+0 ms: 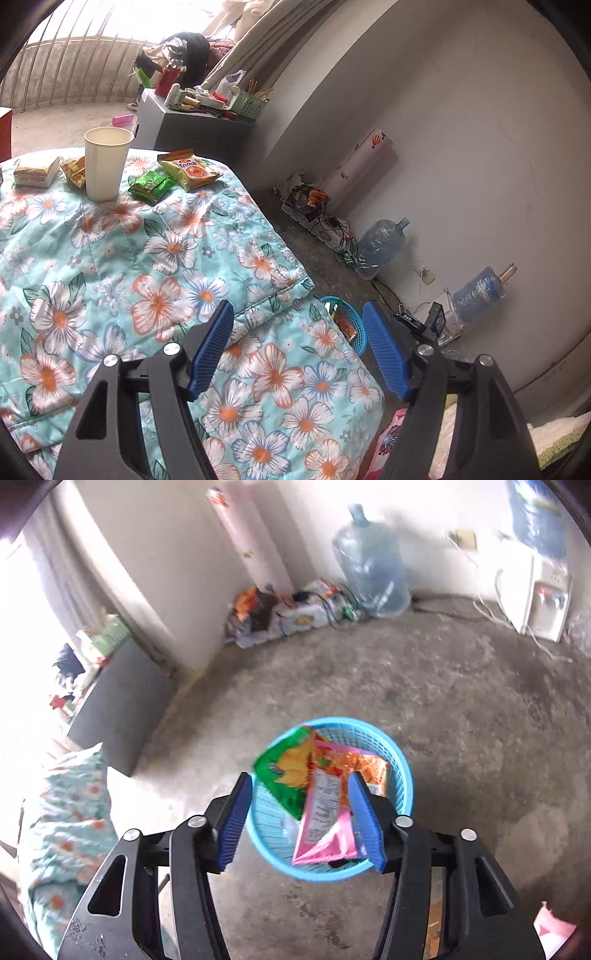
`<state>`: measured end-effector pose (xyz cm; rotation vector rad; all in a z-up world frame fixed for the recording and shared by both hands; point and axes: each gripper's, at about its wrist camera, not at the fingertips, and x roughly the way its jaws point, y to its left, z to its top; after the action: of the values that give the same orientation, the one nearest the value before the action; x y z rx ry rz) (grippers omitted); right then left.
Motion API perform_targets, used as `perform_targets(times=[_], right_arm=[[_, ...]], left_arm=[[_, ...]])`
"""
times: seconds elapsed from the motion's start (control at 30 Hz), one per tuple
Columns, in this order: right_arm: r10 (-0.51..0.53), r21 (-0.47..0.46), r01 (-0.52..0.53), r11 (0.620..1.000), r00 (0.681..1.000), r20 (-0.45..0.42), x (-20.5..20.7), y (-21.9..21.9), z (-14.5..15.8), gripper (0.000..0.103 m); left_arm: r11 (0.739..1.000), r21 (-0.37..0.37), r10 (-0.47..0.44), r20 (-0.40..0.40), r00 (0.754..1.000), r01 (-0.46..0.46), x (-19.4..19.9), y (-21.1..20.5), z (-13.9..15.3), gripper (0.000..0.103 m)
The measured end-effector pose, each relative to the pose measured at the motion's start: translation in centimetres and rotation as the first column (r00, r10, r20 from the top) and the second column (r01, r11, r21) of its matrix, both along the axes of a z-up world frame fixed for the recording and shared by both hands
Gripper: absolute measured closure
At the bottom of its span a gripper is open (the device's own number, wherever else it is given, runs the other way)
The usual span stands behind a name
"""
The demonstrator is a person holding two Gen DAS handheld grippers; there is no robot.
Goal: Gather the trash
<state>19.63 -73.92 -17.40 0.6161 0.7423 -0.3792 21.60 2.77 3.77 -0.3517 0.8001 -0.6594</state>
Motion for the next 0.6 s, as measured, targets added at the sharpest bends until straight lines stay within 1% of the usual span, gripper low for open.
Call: perform_targets(times=[0.03, 0.07, 0.1, 0.13, 0.17, 0.23, 0.27, 0.33, 0.4, 0.53, 0.6], right_arm=[[0.032, -0.036, -0.031, 0.999, 0.999, 0.04, -1.7, 1.5, 2.2, 0.038], [0.068, -0.076, -0.062, 0.995, 0.995, 0.072, -3.4, 3.4, 4.3, 0.032], [0.105, -0.117, -0.093, 0.989, 0.989, 0.1, -5.0, 5.0, 6.2, 0.03], [0.132, -0.155, -0.112, 0.982, 0.983, 0.13, -6.6, 6.8, 7.9, 0.023], [0.161, -0.197, -0.128, 0.972, 0.974, 0.158, -8.2, 8.7, 9.6, 0.015], [0.194, -0.282, -0.135, 0.95, 0.961, 0.195, -10.9, 11.9, 12.3, 0.008], [0.211, -0.308, -0.137, 0.941, 0.952, 0.22, -12.2, 13.3, 13.3, 0.008], [0.232, -0.35, -0.14, 0.926, 0.943, 0.237, -14.2, 16.0, 14.8, 0.008], [0.252, -0.369, -0.152, 0.917, 0.937, 0.241, -15.7, 17.9, 15.2, 0.008], [0.319, -0.375, -0.237, 0.896, 0.932, 0.174, -16.6, 21.3, 14.6, 0.008], [0.351, -0.373, -0.272, 0.887, 0.922, 0.162, -16.9, 22.7, 14.7, 0.008]], left_arm=[[1.0, 0.009, -0.003, 0.018, 1.0, 0.003, -0.7, -0.1, 0.3, 0.024], [1.0, 0.011, -0.006, 0.03, 1.0, 0.005, -1.5, -0.2, 0.6, 0.023], [1.0, 0.009, -0.007, 0.038, 0.999, 0.006, -2.2, -0.3, 0.9, 0.02], [1.0, 0.01, -0.005, 0.043, 0.999, 0.005, -3.0, -0.5, 1.2, 0.016], [1.0, 0.014, 0.002, 0.049, 0.999, -0.003, -3.7, -0.5, 1.5, 0.014], [0.999, 0.031, 0.03, 0.071, 0.997, -0.033, -5.3, -0.5, 2.2, 0.007], [0.997, 0.052, 0.055, 0.083, 0.995, -0.06, -6.0, -0.5, 2.6, 0.006], [0.987, 0.091, 0.123, 0.116, 0.986, -0.134, -7.4, -0.1, 3.2, 0.006], [0.97, 0.122, 0.193, 0.127, 0.973, -0.208, -8.7, 0.4, 3.6, 0.006], [0.947, 0.172, 0.258, 0.101, 0.961, -0.273, -10.8, 1.2, 3.4, 0.006], [0.936, 0.185, 0.283, 0.104, 0.953, -0.298, -12.0, 1.6, 3.0, 0.006]])
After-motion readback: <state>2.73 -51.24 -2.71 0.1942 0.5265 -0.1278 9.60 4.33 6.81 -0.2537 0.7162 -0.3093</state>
